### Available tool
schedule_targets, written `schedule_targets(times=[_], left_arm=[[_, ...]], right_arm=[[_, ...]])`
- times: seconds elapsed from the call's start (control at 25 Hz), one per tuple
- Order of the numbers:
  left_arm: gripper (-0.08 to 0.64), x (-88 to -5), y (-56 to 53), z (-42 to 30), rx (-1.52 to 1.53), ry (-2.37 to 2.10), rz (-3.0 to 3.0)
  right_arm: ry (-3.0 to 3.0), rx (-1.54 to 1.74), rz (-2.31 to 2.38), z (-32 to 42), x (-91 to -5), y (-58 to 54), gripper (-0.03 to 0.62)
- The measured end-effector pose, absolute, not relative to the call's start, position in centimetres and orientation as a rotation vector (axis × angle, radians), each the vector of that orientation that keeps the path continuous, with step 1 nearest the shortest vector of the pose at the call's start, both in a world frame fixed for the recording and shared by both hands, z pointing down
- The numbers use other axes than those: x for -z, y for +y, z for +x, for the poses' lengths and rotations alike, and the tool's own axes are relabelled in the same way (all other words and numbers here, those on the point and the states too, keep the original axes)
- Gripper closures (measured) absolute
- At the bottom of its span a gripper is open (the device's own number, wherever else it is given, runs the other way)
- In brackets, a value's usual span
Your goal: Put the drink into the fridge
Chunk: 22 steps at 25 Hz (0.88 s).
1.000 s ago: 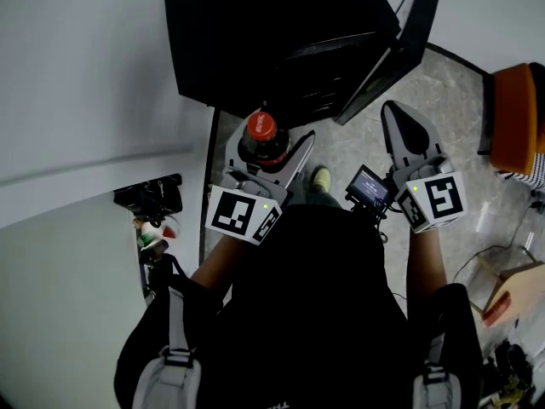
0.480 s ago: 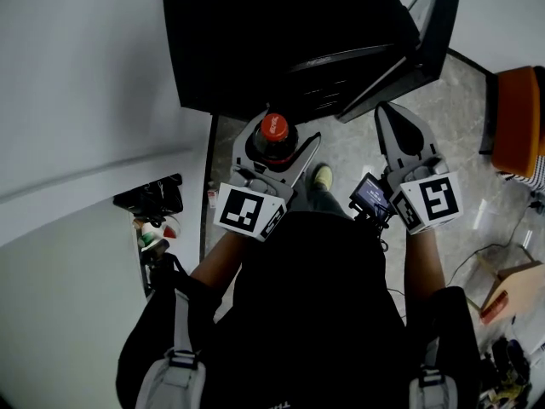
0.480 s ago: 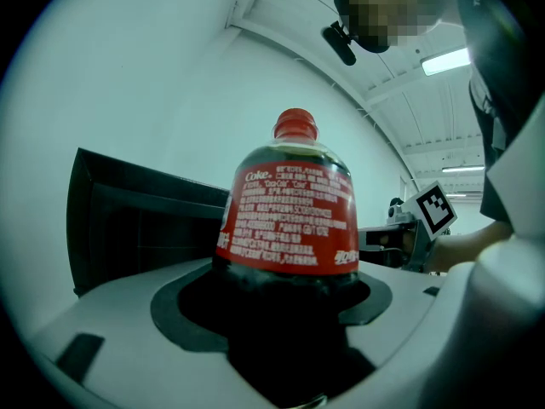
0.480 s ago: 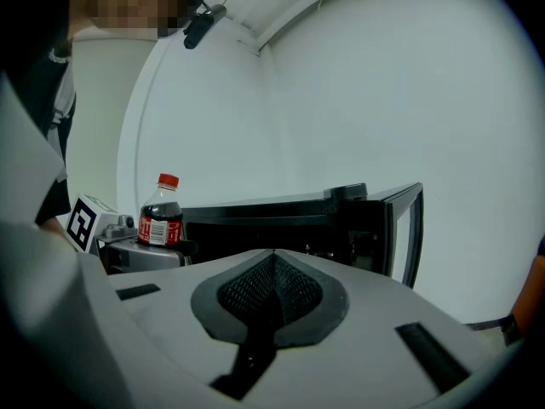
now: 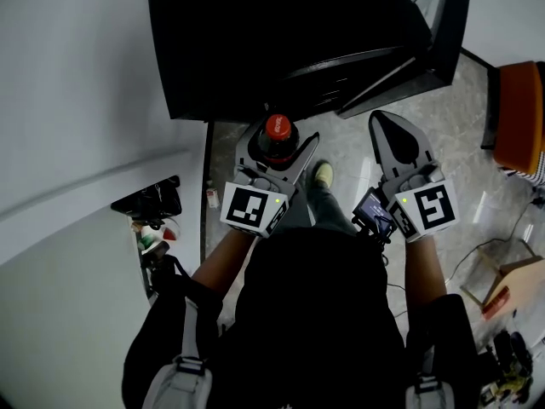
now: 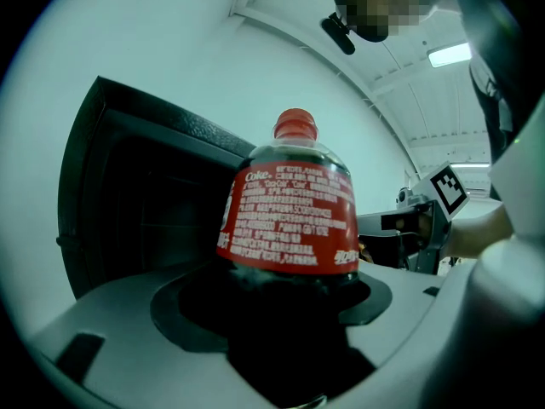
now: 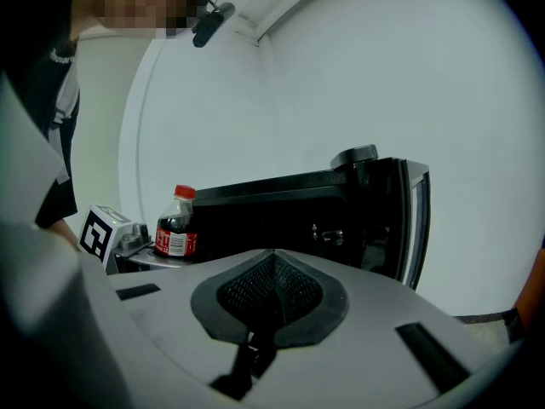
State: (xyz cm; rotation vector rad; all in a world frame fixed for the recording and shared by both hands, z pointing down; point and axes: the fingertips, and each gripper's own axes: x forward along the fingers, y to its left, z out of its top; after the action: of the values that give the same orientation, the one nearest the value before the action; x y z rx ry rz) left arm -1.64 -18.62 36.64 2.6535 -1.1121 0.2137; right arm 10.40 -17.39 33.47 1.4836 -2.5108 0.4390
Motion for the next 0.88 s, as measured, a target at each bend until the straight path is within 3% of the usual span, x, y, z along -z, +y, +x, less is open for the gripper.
schedule_targets(times=[0.88], left_arm=[[0.214, -45.3, -22.3, -3.1, -0.289, -1.267, 2.506]], right_arm=[[-2.528, -0.571, 1.425, 9.3, -39.7, -19.0, 0.583]])
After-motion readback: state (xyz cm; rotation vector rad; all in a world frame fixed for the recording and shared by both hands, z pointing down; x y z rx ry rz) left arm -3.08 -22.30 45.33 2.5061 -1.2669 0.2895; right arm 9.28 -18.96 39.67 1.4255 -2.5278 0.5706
